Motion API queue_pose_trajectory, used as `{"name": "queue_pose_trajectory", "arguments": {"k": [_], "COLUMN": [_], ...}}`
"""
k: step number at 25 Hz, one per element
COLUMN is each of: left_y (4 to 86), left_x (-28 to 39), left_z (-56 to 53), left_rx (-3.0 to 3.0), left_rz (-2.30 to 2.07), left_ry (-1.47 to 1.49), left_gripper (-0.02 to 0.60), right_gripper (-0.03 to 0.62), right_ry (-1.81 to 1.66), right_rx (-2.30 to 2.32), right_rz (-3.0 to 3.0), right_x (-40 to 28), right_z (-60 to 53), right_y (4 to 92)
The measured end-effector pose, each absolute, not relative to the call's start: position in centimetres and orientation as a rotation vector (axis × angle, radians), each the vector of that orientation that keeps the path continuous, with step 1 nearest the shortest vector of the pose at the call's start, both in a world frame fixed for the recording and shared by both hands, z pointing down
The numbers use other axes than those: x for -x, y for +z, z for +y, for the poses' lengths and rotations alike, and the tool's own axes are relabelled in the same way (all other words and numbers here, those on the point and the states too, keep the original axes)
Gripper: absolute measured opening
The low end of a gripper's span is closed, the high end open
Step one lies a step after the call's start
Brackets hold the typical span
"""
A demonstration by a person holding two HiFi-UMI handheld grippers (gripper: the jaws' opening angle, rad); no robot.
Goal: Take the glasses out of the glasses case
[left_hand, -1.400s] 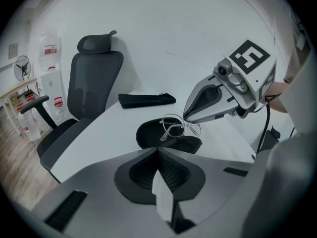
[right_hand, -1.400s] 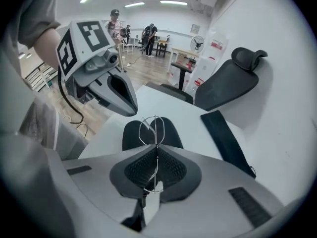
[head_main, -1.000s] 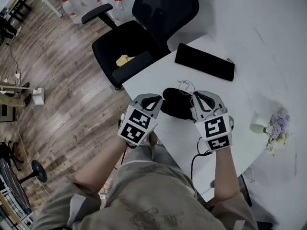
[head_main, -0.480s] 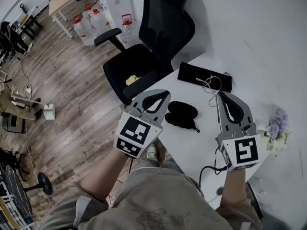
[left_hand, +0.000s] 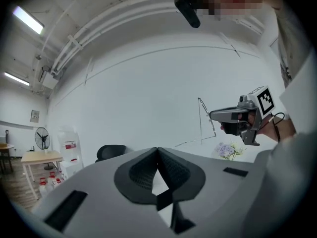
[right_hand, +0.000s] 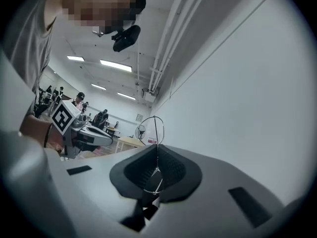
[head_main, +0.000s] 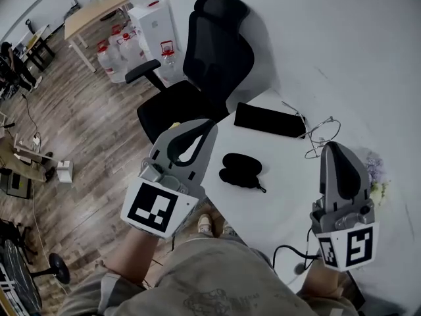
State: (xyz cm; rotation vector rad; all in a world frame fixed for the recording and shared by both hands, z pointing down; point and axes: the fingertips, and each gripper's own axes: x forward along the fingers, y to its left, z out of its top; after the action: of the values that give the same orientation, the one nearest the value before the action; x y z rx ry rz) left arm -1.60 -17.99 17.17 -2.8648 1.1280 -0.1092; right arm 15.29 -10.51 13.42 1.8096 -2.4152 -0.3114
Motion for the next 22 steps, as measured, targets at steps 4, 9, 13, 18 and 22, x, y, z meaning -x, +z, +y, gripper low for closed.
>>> {"name": "queue_pose_trajectory", "arguments": {"k": [4, 9, 13, 18, 22], "left_y": [15.9, 17.2, 19.4, 21.5, 22.3], "left_x": [2.3, 2.2, 2.2, 1.8, 1.9], "left_z": [-16.7, -15.8, -15.6, -14.8, -14.7], "left_rx": [2.856, 2.886, 2.892, 2.950, 2.934], "left_rz": [1.131, 1.121, 1.105, 1.120, 1.094], "left_ry": [-0.094, -0.137, -0.193, -0.256, -0.270], "left_gripper": [0.017, 0.017, 0.015, 0.017, 0.017], "right_gripper": [0.034, 0.034, 0.034, 0.034, 0.034], "right_ry": [-0.323, -0.252, -0.169, -0.123, -0.117], "right_rx": [-1.850, -1.826, -1.784, -1.748, -1.739], "right_rz": [-2.426, -2.430, -2.430, -2.424, -2.420], "right_x": [-15.4, -15.0, -14.7, -14.4, -14.1], "right_z": [-8.7, -7.6, -7.6, -7.8, -8.0], "right_y": [12.5, 14.3, 17.1, 18.9, 19.2]}}
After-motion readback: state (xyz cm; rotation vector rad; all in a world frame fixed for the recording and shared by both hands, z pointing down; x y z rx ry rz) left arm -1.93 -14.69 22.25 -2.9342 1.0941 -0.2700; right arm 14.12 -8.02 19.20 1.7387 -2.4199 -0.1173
